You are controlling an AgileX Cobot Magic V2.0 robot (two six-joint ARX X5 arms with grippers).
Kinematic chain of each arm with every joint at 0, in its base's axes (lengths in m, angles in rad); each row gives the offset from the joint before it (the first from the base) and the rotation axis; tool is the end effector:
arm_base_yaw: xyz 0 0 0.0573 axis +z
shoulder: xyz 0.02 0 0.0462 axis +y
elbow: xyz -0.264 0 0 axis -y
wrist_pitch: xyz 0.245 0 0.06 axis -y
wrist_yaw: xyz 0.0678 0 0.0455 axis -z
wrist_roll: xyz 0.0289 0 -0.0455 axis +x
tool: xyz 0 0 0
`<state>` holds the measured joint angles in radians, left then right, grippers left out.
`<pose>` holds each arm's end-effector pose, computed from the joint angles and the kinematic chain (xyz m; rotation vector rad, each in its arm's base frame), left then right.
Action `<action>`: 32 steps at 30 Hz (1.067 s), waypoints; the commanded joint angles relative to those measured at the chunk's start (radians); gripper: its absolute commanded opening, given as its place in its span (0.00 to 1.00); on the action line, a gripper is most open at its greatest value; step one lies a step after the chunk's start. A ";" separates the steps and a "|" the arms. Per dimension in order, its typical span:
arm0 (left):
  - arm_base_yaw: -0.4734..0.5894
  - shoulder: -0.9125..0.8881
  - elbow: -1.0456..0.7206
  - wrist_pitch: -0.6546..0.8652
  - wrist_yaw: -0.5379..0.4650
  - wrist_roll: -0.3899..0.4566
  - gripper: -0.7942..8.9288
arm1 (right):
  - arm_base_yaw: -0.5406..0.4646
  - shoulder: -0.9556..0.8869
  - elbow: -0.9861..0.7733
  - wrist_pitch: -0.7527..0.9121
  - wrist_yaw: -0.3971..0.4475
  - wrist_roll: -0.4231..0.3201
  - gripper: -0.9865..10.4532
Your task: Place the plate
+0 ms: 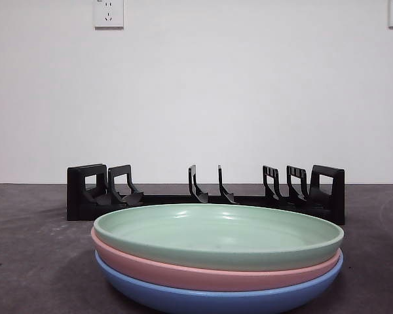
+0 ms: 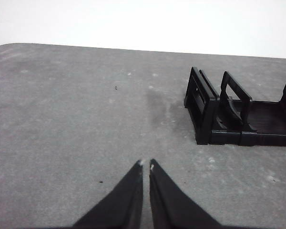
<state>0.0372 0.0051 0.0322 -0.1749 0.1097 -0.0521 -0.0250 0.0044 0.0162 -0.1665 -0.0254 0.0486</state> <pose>0.0948 0.0004 0.1572 -0.0628 0.1493 -0.0685 0.0958 -0.0017 0.1526 0.0524 0.1546 -0.0034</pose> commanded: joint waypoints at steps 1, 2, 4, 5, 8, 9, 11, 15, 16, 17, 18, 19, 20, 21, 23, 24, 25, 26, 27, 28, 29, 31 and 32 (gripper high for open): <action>0.000 -0.002 -0.020 -0.006 -0.002 -0.005 0.10 | 0.003 -0.001 -0.005 0.013 0.000 0.003 0.10; 0.000 -0.002 -0.020 -0.007 -0.002 -0.005 0.10 | 0.003 -0.001 -0.005 0.013 0.000 0.003 0.10; 0.000 -0.002 -0.020 -0.007 -0.002 -0.005 0.10 | 0.003 -0.001 -0.005 0.013 0.000 0.003 0.10; 0.000 -0.002 -0.020 -0.007 -0.002 -0.005 0.10 | 0.003 -0.001 -0.005 0.014 0.000 0.003 0.10; 0.000 -0.002 -0.020 -0.007 -0.002 -0.005 0.10 | 0.003 -0.001 -0.005 0.013 0.000 0.003 0.10; 0.000 -0.002 -0.020 -0.007 -0.002 -0.005 0.10 | 0.003 -0.001 -0.005 0.013 0.000 0.003 0.10; 0.000 -0.002 -0.020 -0.007 -0.002 -0.005 0.10 | 0.003 -0.001 -0.005 0.014 0.000 0.003 0.10; 0.000 -0.002 -0.020 -0.007 -0.003 -0.005 0.10 | 0.003 -0.001 -0.005 0.014 0.000 0.003 0.10; 0.000 -0.002 -0.020 -0.007 -0.007 -0.005 0.10 | 0.003 -0.001 -0.005 0.017 0.000 0.003 0.10; 0.000 -0.002 -0.020 -0.007 -0.013 -0.005 0.10 | 0.003 -0.001 -0.005 0.020 0.000 0.003 0.10; 0.000 -0.002 -0.020 -0.007 -0.017 -0.005 0.10 | 0.003 -0.001 -0.005 0.026 0.000 0.003 0.10; 0.000 -0.002 -0.020 -0.007 -0.018 -0.005 0.10 | 0.003 -0.001 -0.005 0.032 0.000 0.003 0.10; 0.000 -0.002 -0.020 -0.007 -0.018 -0.005 0.10 | 0.003 -0.001 -0.005 0.039 0.000 0.003 0.10; 0.000 -0.002 -0.020 -0.007 -0.018 -0.005 0.10 | 0.003 -0.001 -0.005 0.047 0.000 0.003 0.10; 0.000 -0.002 -0.020 -0.007 -0.022 -0.005 0.10 | 0.003 -0.001 -0.005 0.056 0.000 0.003 0.10; 0.000 -0.002 -0.020 -0.007 -0.031 -0.005 0.10 | 0.003 -0.001 -0.005 0.054 0.000 0.003 0.10; 0.000 -0.002 -0.020 -0.007 -0.044 -0.005 0.10 | 0.003 -0.001 -0.005 0.052 0.000 0.003 0.10; 0.000 -0.002 -0.020 -0.007 -0.058 -0.005 0.10 | 0.003 -0.001 -0.005 0.051 0.000 0.003 0.10; 0.000 -0.002 -0.020 -0.006 -0.066 -0.005 0.10 | 0.003 -0.001 -0.005 0.050 0.000 0.003 0.10; 0.000 -0.002 -0.020 -0.006 -0.066 -0.005 0.10 | 0.003 -0.001 -0.005 0.049 0.000 0.003 0.10; 0.000 -0.002 -0.020 -0.006 -0.066 -0.005 0.10 | 0.003 -0.001 -0.005 0.048 0.000 0.003 0.10; 0.000 -0.002 -0.020 -0.006 -0.066 -0.005 0.10 | 0.003 -0.001 -0.005 0.044 0.000 0.003 0.10; 0.000 -0.002 -0.020 -0.006 -0.066 -0.005 0.10 | 0.003 -0.001 -0.005 0.043 0.000 0.003 0.10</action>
<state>0.0372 0.0051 0.0322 -0.1783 0.0486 -0.0532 -0.0242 0.0044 0.0162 -0.1265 -0.0254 0.0486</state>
